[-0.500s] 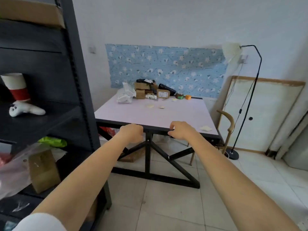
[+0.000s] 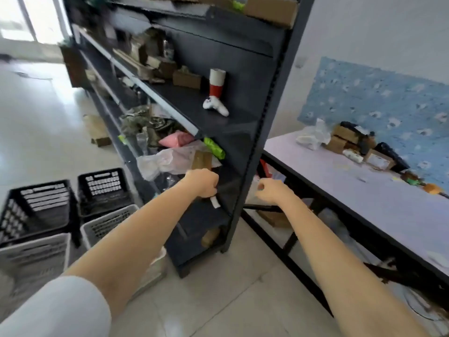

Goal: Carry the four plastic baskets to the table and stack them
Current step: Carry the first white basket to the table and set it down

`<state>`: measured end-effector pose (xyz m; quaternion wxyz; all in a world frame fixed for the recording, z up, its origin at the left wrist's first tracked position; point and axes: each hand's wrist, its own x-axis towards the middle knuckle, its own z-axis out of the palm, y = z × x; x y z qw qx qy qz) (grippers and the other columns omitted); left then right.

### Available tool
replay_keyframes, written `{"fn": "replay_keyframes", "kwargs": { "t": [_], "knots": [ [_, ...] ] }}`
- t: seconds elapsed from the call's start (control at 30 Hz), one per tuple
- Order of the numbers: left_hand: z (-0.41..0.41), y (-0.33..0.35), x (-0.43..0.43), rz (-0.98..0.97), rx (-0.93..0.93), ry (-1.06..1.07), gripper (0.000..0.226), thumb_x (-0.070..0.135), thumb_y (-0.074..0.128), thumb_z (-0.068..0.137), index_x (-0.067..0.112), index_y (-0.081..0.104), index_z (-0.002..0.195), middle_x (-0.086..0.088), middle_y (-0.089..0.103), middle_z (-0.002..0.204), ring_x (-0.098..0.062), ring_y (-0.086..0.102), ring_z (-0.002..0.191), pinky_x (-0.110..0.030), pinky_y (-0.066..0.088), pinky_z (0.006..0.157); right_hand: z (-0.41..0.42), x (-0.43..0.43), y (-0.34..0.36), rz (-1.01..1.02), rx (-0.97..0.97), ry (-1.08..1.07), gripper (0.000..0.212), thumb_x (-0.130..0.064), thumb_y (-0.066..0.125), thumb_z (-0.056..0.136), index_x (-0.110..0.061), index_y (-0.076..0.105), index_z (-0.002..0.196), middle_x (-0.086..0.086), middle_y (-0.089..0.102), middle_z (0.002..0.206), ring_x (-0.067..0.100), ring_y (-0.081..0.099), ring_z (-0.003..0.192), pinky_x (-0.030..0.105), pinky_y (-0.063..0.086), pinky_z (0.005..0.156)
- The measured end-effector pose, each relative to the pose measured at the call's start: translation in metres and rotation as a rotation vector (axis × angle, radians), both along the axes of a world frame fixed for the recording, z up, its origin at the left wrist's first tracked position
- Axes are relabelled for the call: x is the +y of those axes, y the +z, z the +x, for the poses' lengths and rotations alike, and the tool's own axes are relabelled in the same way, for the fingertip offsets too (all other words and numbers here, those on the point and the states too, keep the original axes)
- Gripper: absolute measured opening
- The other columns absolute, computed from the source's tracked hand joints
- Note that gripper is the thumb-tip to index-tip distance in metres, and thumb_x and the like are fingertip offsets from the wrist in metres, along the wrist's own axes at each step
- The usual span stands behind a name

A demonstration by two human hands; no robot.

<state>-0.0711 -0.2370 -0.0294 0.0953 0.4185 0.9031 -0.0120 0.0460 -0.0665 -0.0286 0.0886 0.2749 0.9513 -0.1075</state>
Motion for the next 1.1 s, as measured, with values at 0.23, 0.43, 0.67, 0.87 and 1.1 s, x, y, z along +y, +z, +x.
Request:
{"fn": "replay_keyframes", "kwargs": {
  "t": [0.23, 0.43, 0.67, 0.87, 1.1],
  "knots": [
    [-0.013, -0.006, -0.25, -0.052, 0.009, 0.519, 0.029, 0.023, 0.051, 0.089, 0.012, 0.063, 0.113, -0.014, 0.065, 0.12, -0.035, 0.062, 0.11, -0.046, 0.053, 0.09, -0.108, -0.215, -0.011, -0.144, -0.015, 0.486, 0.03, -0.032, 0.051, 0.09, -0.012, 0.058, 0.111, 0.012, 0.06, 0.12, 0.03, 0.056, 0.106, 0.038, 0.048, 0.09],
    [0.008, -0.013, -0.433, -0.048, -0.008, 0.874, 0.036, 0.028, 0.051, 0.089, 0.014, 0.061, 0.122, -0.013, 0.062, 0.127, -0.034, 0.059, 0.117, -0.047, 0.051, 0.097, -0.145, -0.413, -0.018, -0.135, -0.03, 0.82, 0.032, -0.033, 0.053, 0.089, -0.015, 0.06, 0.115, 0.01, 0.061, 0.121, 0.031, 0.056, 0.111, 0.036, 0.046, 0.088],
    [0.005, -0.041, -0.609, -0.095, -0.065, 1.008, 0.034, 0.026, 0.051, 0.092, 0.015, 0.06, 0.123, -0.011, 0.058, 0.128, -0.032, 0.055, 0.118, -0.046, 0.047, 0.101, -0.17, -0.59, -0.044, -0.123, -0.068, 0.938, 0.036, -0.03, 0.051, 0.092, -0.01, 0.057, 0.123, 0.012, 0.06, 0.126, 0.032, 0.055, 0.115, 0.037, 0.047, 0.094],
    [-0.015, -0.084, -0.713, -0.16, -0.176, 0.979, 0.036, 0.026, 0.049, 0.094, 0.015, 0.056, 0.128, -0.01, 0.057, 0.133, -0.033, 0.055, 0.119, -0.043, 0.048, 0.099, -0.19, -0.68, -0.083, -0.131, -0.168, 0.892, 0.033, -0.031, 0.049, 0.093, -0.013, 0.057, 0.12, 0.009, 0.061, 0.12, 0.029, 0.058, 0.107, 0.041, 0.051, 0.092],
    [-0.085, -0.134, -0.773, -0.24, -0.314, 0.902, 0.037, 0.029, 0.046, 0.097, 0.018, 0.05, 0.132, -0.009, 0.055, 0.134, -0.032, 0.054, 0.121, -0.043, 0.046, 0.1, -0.243, -0.712, -0.131, -0.112, -0.324, 0.735, 0.038, -0.029, 0.048, 0.092, -0.006, 0.059, 0.12, 0.014, 0.062, 0.121, 0.03, 0.06, 0.107, 0.044, 0.052, 0.092]
  ]
}}
